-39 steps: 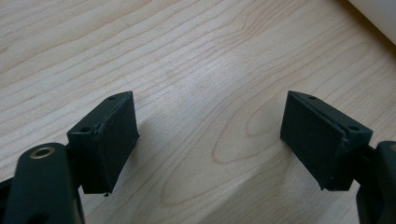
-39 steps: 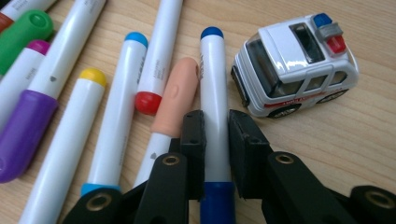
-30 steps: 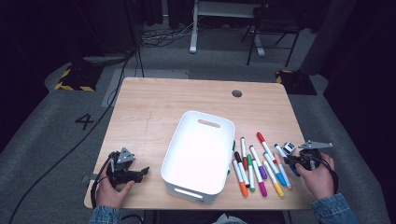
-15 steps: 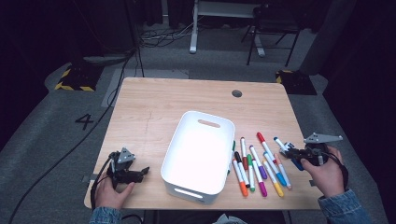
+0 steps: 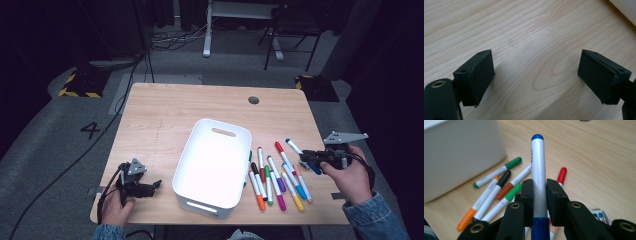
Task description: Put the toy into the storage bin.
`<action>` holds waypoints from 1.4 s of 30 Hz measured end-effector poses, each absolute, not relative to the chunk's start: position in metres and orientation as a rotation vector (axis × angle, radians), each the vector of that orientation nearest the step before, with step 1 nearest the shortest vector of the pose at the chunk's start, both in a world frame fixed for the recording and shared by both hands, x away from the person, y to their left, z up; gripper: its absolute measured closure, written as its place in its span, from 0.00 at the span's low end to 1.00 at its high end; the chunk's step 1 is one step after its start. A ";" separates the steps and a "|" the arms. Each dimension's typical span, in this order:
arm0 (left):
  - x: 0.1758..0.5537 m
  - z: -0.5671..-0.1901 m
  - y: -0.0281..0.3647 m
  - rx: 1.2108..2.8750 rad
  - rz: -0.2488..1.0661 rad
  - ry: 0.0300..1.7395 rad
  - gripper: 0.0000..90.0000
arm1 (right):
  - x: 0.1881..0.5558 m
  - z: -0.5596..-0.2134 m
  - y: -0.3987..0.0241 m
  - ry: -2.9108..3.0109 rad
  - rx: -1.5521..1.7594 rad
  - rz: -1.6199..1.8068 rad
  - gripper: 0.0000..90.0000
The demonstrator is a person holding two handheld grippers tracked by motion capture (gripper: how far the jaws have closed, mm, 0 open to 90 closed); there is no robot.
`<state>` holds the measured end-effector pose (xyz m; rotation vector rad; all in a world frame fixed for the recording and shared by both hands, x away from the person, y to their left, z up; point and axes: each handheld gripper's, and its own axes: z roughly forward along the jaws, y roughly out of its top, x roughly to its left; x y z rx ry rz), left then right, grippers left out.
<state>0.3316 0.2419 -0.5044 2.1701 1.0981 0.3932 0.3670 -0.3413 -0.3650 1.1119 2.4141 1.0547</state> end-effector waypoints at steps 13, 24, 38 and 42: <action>0.330 -0.504 0.241 2.165 0.404 1.109 0.15 | 0.379 -0.337 -0.292 2.493 0.926 1.170 0.85; 0.330 -0.504 0.241 2.166 0.415 1.110 0.16 | 0.379 -0.323 -0.249 2.561 0.810 1.273 0.85; 0.337 -0.506 0.231 2.198 0.397 1.112 0.00 | 0.378 -0.319 -0.200 2.632 0.679 1.312 0.85; 0.337 -0.505 0.229 2.193 0.392 1.128 0.00 | 0.379 -0.319 -0.187 2.647 0.655 1.318 0.85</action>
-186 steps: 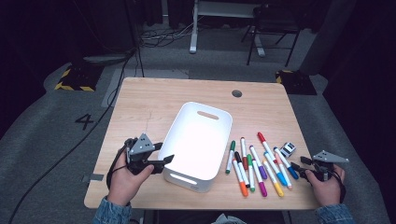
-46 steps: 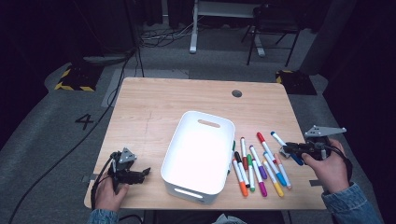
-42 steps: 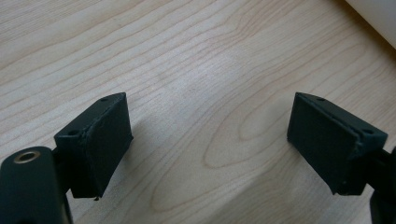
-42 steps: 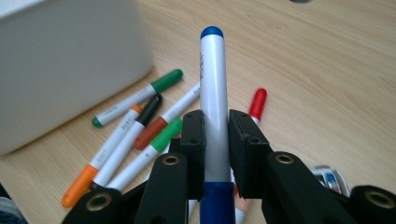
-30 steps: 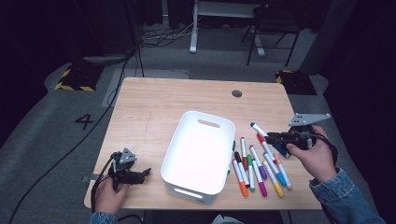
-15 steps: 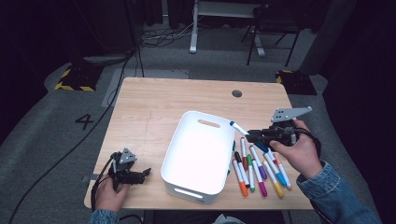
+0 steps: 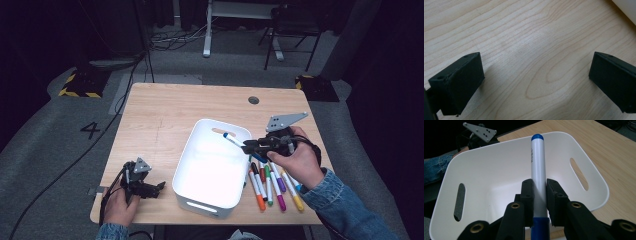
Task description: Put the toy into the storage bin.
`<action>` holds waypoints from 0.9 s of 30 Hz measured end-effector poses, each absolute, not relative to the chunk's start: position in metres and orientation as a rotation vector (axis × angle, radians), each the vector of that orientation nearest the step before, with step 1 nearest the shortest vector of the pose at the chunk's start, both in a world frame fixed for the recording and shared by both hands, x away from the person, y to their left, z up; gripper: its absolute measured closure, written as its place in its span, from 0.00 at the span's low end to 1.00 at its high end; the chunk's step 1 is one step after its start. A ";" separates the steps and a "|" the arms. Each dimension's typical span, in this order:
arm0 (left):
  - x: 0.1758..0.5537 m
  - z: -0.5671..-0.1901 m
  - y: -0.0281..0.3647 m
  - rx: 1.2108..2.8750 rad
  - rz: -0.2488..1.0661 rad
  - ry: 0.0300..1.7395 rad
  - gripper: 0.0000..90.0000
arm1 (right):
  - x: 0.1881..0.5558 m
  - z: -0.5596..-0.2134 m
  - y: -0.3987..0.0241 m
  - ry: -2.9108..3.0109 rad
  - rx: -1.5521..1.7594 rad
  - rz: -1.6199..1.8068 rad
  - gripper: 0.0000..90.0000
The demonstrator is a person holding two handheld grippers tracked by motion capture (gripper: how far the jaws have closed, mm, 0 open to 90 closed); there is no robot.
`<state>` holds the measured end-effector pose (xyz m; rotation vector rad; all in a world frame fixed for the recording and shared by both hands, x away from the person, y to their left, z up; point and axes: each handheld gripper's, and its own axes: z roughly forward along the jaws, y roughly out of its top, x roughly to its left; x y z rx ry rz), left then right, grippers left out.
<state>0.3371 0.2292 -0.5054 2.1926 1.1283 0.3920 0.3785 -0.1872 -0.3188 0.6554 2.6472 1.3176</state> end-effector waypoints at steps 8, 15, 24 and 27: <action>0.338 -0.506 0.227 2.183 0.409 1.140 0.00 | 0.380 -0.322 -0.166 2.664 0.622 1.356 0.85; 0.338 -0.506 0.227 2.181 0.405 1.147 0.00 | 0.381 -0.327 -0.151 2.677 0.598 1.365 0.85; 0.338 -0.506 0.226 2.179 0.397 1.151 0.00 | 0.383 -0.340 -0.142 2.695 0.582 1.331 0.85; 0.338 -0.506 0.227 2.179 0.398 1.152 0.00 | 0.383 -0.346 -0.140 2.705 0.580 1.315 0.85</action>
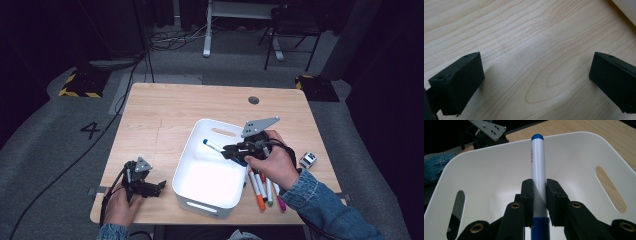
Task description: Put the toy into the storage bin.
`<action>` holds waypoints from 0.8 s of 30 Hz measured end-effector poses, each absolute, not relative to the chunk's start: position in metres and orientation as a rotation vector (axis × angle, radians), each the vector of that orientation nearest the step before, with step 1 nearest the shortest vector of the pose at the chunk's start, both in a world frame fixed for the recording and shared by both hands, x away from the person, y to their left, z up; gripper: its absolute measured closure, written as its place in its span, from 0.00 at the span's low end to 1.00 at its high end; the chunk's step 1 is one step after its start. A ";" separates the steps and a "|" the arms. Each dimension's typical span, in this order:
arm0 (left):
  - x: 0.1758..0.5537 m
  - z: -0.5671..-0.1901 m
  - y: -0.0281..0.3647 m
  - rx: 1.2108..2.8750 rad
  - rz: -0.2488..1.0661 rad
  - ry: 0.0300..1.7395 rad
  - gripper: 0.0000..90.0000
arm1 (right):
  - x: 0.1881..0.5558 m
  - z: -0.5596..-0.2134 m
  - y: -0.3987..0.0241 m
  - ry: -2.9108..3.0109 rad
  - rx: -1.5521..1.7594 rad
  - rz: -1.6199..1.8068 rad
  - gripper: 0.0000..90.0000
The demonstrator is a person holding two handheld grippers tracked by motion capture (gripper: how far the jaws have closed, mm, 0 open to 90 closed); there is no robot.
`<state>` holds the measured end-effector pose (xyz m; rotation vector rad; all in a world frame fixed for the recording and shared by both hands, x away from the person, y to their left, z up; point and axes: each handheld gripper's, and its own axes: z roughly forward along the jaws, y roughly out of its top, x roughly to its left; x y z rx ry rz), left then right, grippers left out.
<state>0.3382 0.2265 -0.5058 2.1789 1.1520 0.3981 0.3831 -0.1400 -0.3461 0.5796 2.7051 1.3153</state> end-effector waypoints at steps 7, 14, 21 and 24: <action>0.338 -0.506 0.227 2.179 0.402 1.151 0.00 | 0.382 -0.354 -0.137 2.724 0.576 1.289 0.85; 0.338 -0.506 0.227 2.179 0.402 1.151 0.00 | 0.380 -0.360 -0.133 2.749 0.562 1.250 0.85; 0.338 -0.506 0.227 2.179 0.403 1.151 0.00 | 0.379 -0.367 -0.125 2.802 0.552 1.172 0.85; 0.338 -0.506 0.227 2.179 0.402 1.151 0.00 | 0.378 -0.371 -0.122 2.823 0.551 1.126 0.85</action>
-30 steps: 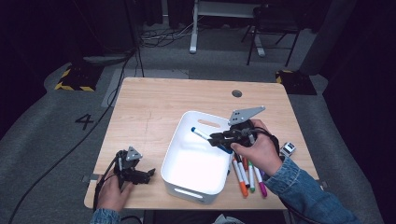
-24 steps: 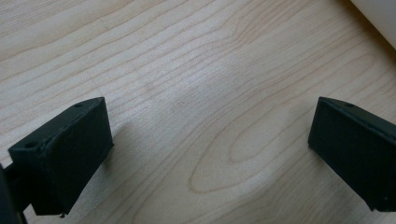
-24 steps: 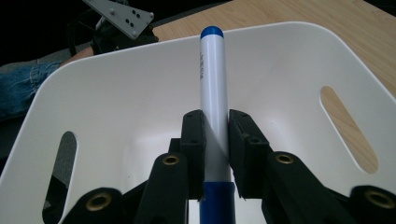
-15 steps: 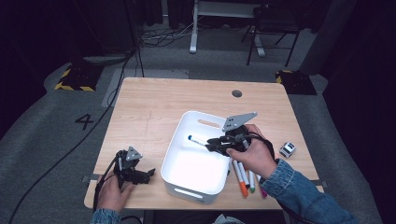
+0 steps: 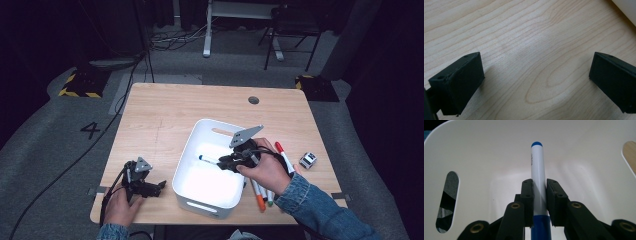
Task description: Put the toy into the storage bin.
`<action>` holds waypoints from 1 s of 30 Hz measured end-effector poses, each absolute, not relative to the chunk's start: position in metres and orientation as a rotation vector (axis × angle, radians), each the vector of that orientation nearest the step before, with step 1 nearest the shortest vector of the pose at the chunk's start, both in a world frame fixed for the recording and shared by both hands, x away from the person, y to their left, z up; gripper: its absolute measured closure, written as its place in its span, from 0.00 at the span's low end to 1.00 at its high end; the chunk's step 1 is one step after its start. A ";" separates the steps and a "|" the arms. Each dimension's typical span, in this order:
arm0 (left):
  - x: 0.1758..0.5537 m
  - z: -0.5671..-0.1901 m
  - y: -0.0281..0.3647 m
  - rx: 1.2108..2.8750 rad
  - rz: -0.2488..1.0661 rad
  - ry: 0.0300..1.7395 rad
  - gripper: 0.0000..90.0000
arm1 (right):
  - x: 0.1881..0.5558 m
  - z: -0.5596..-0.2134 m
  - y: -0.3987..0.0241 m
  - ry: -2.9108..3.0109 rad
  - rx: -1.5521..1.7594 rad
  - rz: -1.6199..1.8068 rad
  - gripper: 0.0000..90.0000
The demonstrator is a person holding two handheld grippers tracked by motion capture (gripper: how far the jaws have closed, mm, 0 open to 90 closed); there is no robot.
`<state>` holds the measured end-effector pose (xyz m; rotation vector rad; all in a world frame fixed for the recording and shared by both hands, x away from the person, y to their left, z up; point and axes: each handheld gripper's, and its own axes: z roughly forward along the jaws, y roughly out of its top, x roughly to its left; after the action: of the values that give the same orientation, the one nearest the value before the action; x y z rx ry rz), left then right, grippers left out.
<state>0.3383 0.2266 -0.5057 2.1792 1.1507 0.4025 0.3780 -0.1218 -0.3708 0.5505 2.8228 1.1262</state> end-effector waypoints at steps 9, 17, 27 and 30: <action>0.338 -0.506 0.227 2.180 0.402 1.150 0.00 | 0.375 -0.370 -0.114 2.865 0.532 1.012 0.85; 0.338 -0.506 0.227 2.179 0.403 1.151 0.00 | 0.374 -0.371 -0.103 2.912 0.508 0.874 0.85; 0.338 -0.506 0.227 2.179 0.403 1.151 0.00 | 0.371 -0.372 -0.103 2.895 0.512 0.896 0.68; 0.338 -0.506 0.227 2.180 0.403 1.150 0.00 | 0.370 -0.370 -0.106 2.879 0.518 0.925 0.67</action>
<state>0.3383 0.2266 -0.5057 2.1796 1.1505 0.4028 0.3704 -0.1056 -0.3698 0.5177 2.8793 0.9250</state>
